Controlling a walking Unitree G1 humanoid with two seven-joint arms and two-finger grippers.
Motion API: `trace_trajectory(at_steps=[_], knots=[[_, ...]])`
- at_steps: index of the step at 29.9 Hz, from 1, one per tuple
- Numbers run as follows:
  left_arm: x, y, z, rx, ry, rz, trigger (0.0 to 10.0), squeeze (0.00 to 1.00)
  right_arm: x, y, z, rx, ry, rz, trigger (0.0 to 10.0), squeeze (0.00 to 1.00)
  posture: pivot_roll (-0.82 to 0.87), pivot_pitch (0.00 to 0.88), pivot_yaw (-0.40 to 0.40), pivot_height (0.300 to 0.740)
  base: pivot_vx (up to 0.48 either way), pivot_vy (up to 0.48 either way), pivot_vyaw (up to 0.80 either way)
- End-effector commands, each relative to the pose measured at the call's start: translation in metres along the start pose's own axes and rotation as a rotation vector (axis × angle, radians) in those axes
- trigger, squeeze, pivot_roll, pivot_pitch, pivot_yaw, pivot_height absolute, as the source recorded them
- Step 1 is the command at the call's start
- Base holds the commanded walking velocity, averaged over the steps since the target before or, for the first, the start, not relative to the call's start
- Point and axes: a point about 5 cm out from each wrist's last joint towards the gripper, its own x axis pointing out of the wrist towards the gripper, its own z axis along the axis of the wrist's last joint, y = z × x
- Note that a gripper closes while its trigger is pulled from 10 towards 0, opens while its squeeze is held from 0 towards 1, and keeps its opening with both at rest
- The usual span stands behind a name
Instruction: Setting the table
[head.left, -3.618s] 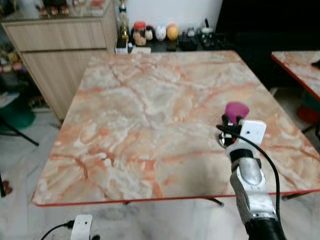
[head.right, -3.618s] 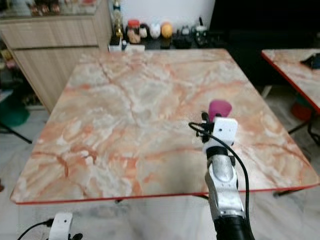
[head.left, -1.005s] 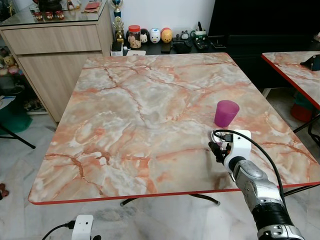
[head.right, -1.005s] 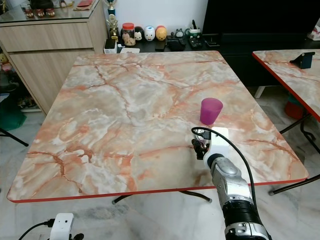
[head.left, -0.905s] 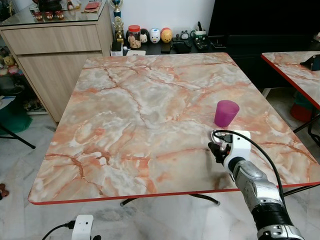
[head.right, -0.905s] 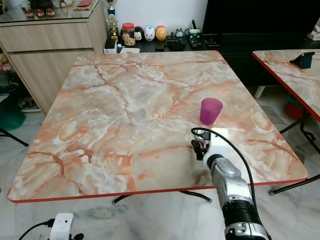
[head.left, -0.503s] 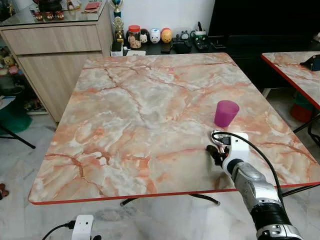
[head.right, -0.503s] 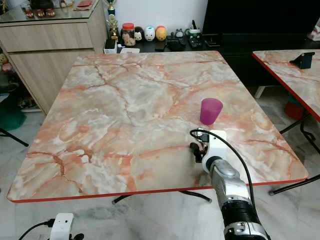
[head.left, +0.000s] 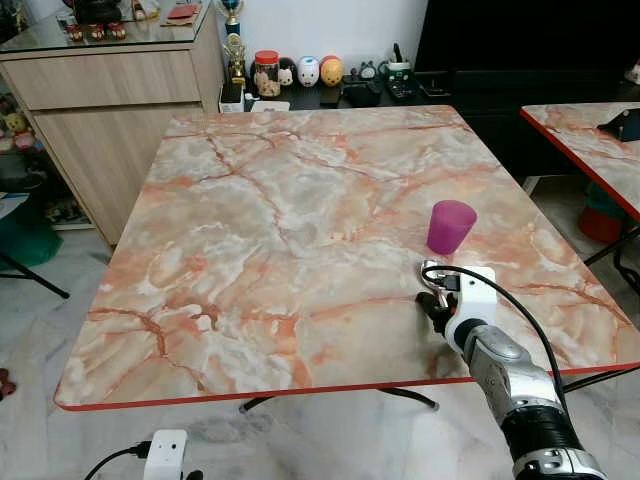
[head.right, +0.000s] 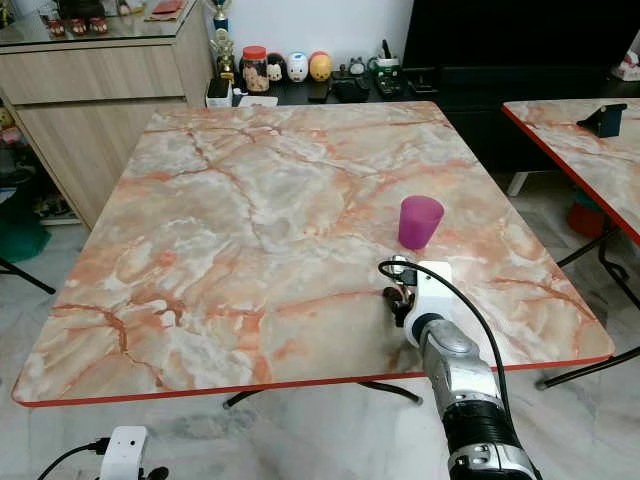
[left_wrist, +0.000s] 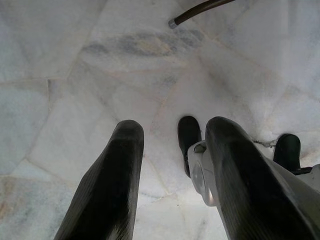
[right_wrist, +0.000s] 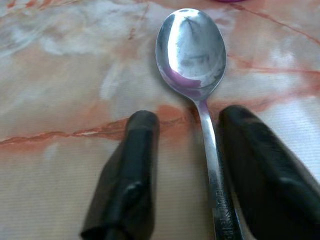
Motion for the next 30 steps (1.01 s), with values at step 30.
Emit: trace_trajectory(at_steps=[30], knots=[[-0.0006, 0.0004, -0.0046, -0.013, 0.029, -0.008, 10.0, 0.0, 0.0021, 0.0145, -0.0048, -0.023, 0.011, 0.056, 0.0, 0.0, -0.02, 0.0, -0.006, 0.74, 0.0, 0.0, 0.0]])
